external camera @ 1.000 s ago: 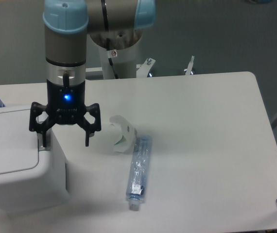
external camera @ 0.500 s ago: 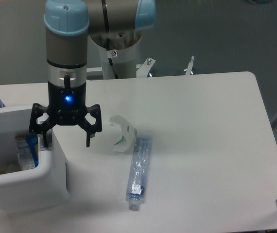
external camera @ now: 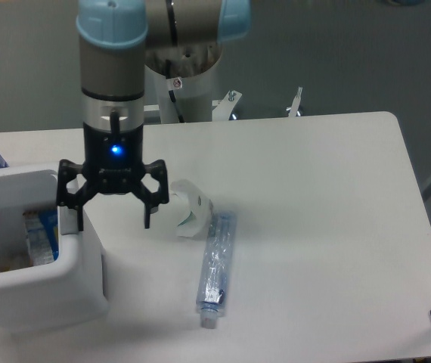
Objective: Open the trash can
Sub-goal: 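Push the gripper against the lid edge to swing the lid open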
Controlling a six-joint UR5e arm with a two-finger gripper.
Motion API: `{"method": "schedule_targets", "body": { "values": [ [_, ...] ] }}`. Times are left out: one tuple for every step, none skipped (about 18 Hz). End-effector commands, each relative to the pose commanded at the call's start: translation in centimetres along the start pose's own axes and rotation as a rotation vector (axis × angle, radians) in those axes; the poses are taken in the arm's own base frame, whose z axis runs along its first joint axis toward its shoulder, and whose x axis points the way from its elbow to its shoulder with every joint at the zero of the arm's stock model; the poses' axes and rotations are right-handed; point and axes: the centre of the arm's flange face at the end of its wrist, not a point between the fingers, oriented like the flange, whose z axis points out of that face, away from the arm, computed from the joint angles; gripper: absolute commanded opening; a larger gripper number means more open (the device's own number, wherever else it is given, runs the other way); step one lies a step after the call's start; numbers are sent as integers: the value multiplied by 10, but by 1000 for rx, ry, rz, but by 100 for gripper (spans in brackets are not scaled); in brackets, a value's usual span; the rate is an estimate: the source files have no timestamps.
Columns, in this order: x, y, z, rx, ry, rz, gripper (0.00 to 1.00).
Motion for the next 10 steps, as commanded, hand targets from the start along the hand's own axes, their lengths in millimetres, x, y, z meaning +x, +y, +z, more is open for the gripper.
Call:
{"method": "schedule_targets", "body": {
  "values": [
    [-19,-2,-3,-2,-58,9,100],
    [-28,1,-1,-18,-97,42,100],
    [-31,6,1,-51,-122,100,100],
    [-38,10,-1,-99,-147,169,100],
    [-52,15,-2,-162,-176,233,100],
    [-72,20,-6,-224,-196,295,100],
    [-84,23,-8,-269,-195,362,100],
    [-90,25,-12,-293,-189,426,100],
    [-97,27,-15,-304,-184,469,100],
    [-109,28,-17,-314,-189,482,100]
  ]
}}
